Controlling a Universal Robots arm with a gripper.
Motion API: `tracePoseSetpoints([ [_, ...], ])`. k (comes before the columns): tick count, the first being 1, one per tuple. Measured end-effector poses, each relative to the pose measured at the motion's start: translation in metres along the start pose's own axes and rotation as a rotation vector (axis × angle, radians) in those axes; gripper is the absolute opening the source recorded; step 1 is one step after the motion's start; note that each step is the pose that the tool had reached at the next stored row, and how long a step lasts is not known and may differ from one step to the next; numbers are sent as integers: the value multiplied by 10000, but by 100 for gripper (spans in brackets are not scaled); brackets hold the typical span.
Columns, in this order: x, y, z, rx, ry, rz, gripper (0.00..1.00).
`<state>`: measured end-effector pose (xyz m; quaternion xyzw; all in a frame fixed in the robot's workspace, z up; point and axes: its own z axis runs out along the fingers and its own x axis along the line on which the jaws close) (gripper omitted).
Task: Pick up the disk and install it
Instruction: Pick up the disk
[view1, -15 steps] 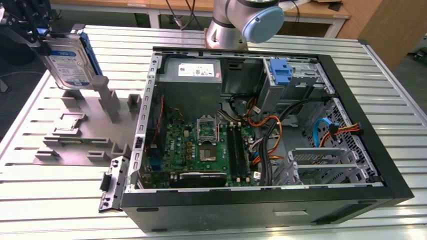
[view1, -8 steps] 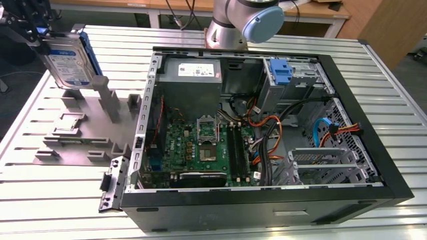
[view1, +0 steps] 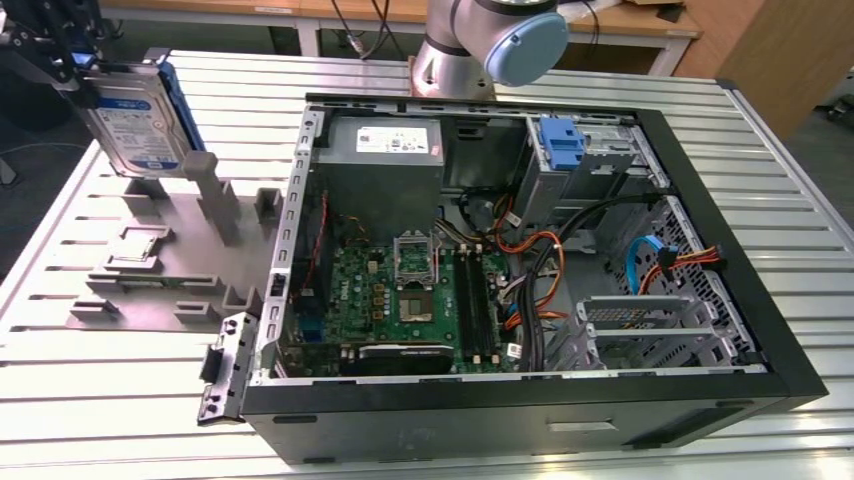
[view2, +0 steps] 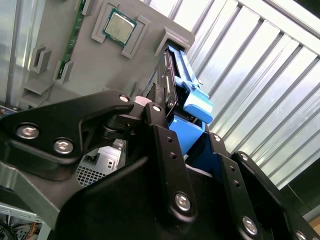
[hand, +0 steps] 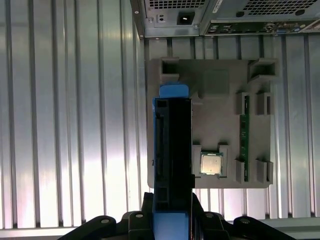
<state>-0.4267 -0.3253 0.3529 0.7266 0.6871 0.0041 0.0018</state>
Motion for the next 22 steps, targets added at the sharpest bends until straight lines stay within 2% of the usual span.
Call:
tracePoseSetpoints([
  [22, 0, 0, -26, 3, -1, 63, 37],
])
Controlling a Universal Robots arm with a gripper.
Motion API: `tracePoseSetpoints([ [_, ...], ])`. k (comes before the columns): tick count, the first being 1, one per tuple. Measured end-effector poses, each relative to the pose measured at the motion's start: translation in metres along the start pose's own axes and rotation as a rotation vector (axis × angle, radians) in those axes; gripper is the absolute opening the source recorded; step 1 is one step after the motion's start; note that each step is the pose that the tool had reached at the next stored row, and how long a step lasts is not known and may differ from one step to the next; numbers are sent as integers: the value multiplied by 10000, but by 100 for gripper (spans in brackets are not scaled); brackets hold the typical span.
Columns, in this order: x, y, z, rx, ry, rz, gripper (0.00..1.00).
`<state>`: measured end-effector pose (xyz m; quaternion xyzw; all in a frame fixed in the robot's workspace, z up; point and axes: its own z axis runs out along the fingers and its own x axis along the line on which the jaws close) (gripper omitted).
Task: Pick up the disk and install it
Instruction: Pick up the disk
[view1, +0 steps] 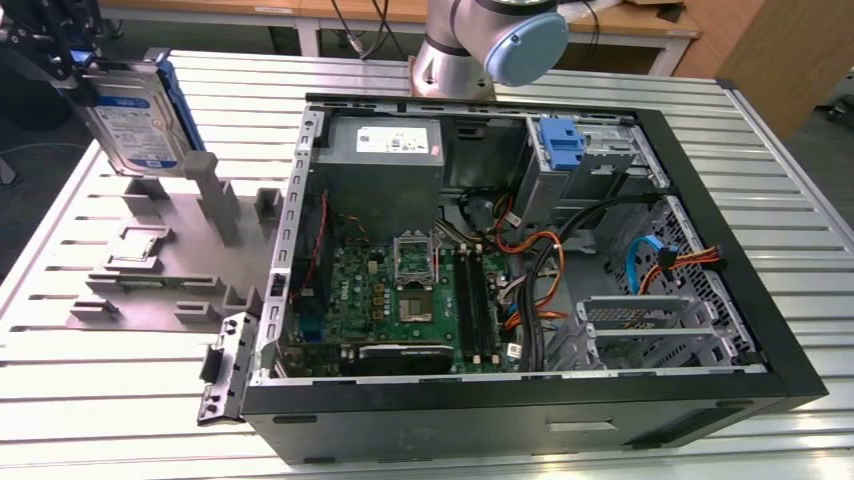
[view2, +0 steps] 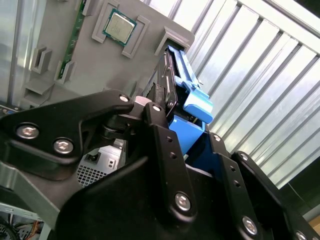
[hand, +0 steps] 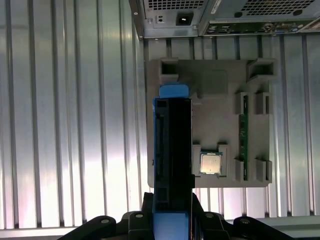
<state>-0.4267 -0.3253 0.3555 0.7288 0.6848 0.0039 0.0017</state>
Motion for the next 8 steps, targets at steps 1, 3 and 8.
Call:
tracePoseSetpoints([
  [1, 0, 0, -2, -1, 0, 2, 37],
  [3, 0, 0, -7, -2, 1, 6, 37],
  [8, 0, 0, -17, -3, 1, 19, 37],
])
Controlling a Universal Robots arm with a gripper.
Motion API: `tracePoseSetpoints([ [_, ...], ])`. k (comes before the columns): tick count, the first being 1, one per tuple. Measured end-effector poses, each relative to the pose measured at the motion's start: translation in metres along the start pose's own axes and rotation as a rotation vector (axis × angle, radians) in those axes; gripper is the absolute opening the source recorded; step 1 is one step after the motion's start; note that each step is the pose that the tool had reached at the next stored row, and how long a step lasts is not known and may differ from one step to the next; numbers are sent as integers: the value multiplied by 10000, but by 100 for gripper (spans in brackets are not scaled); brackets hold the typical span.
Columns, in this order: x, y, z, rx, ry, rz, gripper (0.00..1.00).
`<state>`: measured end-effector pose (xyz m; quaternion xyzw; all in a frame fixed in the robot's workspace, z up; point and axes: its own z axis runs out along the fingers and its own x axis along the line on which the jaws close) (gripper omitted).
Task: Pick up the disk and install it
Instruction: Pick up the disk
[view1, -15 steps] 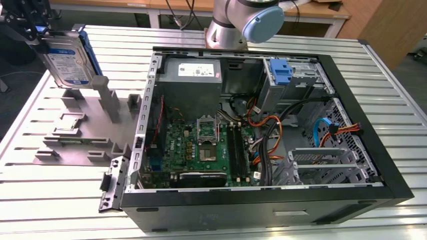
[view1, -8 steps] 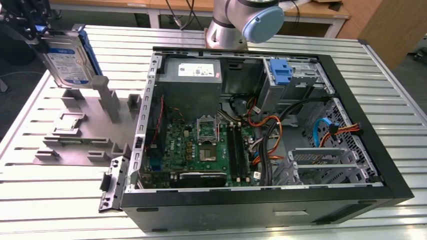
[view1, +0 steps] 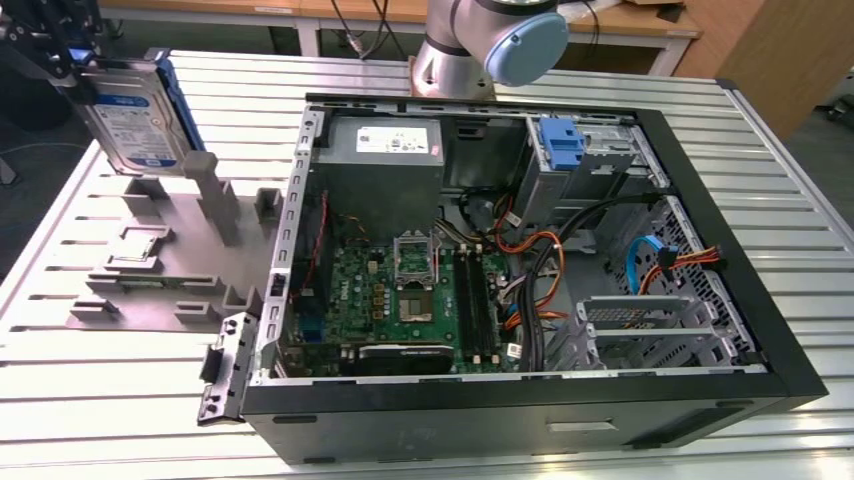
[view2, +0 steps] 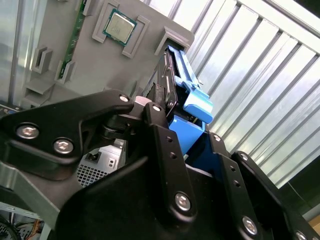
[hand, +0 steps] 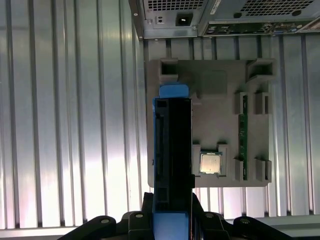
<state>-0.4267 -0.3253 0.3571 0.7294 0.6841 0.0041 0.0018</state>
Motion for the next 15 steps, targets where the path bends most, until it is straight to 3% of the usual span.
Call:
tracePoseSetpoints([
  [15, 0, 0, -25, 0, -1, 45, 37],
])
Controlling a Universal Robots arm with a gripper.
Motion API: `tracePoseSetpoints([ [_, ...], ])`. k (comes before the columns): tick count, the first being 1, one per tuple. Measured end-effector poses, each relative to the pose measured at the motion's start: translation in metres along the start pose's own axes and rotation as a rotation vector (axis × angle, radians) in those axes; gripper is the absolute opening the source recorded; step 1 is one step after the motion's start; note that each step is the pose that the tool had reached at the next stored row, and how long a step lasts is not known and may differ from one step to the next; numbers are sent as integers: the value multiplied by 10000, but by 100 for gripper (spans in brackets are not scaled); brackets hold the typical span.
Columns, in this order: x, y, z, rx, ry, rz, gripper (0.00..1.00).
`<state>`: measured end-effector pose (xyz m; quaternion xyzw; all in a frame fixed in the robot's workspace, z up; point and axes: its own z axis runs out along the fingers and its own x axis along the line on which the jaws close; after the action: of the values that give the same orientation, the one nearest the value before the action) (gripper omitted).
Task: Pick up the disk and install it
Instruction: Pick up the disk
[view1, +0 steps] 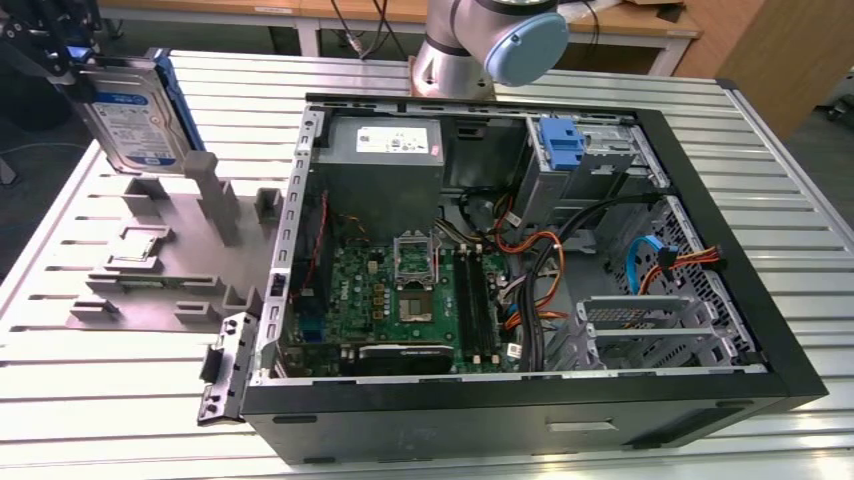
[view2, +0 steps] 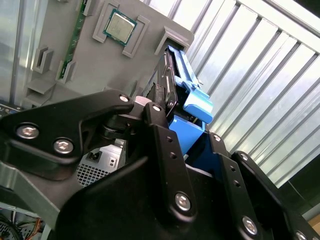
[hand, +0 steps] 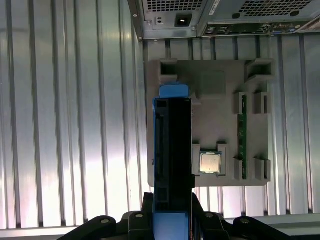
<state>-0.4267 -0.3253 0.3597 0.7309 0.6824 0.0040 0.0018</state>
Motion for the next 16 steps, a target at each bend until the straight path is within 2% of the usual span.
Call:
tracePoseSetpoints([
  [16, 0, 0, -15, 0, 0, 87, 37],
])
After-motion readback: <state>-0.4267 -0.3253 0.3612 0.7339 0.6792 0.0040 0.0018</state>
